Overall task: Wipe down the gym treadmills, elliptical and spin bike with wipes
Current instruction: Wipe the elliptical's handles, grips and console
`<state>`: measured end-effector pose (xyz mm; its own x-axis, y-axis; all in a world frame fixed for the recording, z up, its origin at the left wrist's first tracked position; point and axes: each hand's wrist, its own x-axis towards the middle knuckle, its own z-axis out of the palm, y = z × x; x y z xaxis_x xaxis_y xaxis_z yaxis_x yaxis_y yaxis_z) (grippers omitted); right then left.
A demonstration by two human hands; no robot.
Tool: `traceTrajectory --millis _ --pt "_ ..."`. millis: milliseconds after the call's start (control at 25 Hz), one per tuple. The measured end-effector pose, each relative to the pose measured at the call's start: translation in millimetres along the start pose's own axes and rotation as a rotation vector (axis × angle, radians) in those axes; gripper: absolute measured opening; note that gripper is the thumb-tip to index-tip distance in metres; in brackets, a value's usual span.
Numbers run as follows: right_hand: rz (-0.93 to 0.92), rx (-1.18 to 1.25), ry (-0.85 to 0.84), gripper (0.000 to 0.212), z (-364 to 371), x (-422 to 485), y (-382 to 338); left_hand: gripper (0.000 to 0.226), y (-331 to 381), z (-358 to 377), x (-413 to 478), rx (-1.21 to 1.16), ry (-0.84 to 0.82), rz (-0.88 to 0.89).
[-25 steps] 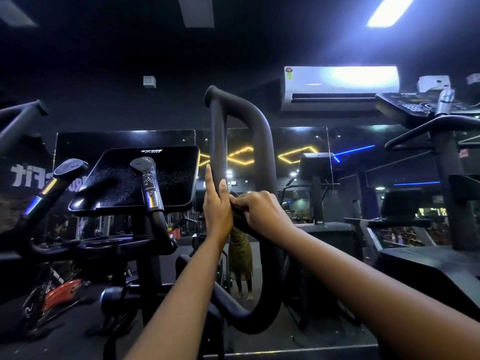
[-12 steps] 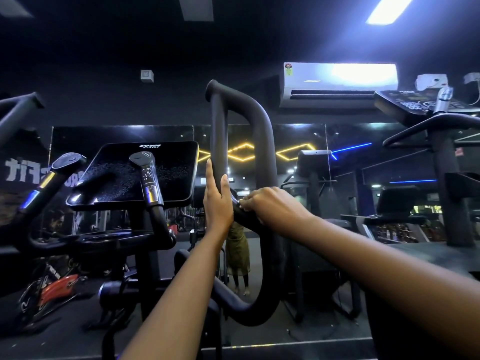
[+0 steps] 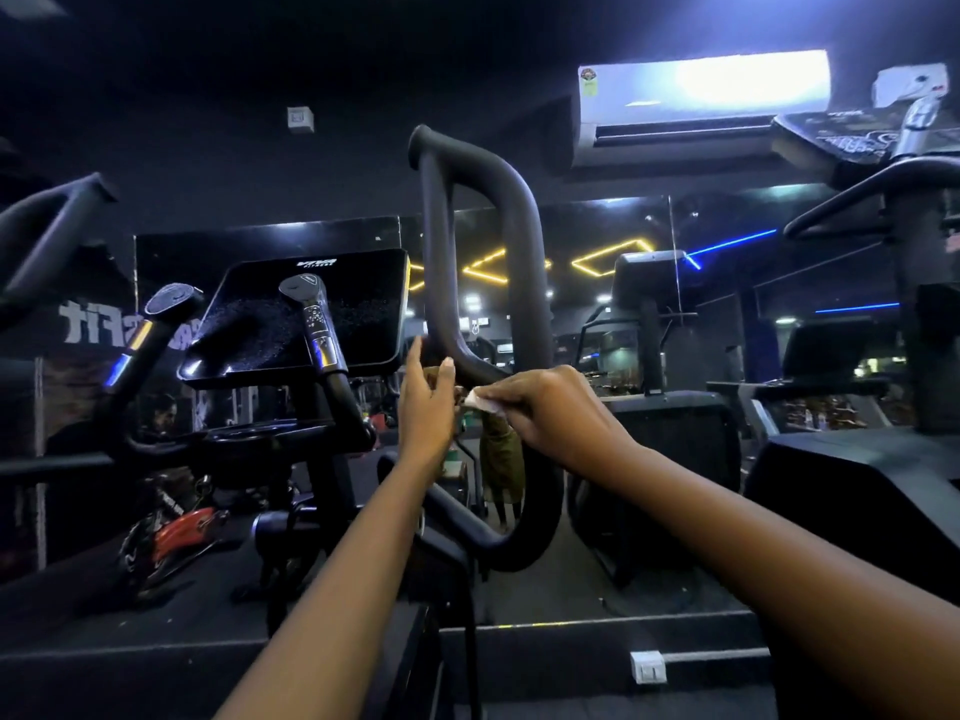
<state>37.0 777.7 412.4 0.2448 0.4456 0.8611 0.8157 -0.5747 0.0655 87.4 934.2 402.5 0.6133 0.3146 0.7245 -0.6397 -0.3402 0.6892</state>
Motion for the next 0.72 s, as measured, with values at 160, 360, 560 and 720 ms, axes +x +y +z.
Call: traceTrajectory --millis 160,360,560,720 --pt "-0.045 0.140 -0.005 0.025 13 0 -17 0.058 -21 -33 -30 0.005 0.089 -0.096" --pt "-0.039 0.216 -0.051 0.028 40 14 -32 0.043 -33 -82 -51 0.126 0.212 -0.191" --pt "0.000 0.284 -0.059 0.024 73 36 -37 0.043 -25 -121 -59 0.260 0.298 -0.193" --pt "0.065 0.370 -0.032 0.027 106 67 -36 0.045 -27 -141 -32 0.276 0.316 -0.157"
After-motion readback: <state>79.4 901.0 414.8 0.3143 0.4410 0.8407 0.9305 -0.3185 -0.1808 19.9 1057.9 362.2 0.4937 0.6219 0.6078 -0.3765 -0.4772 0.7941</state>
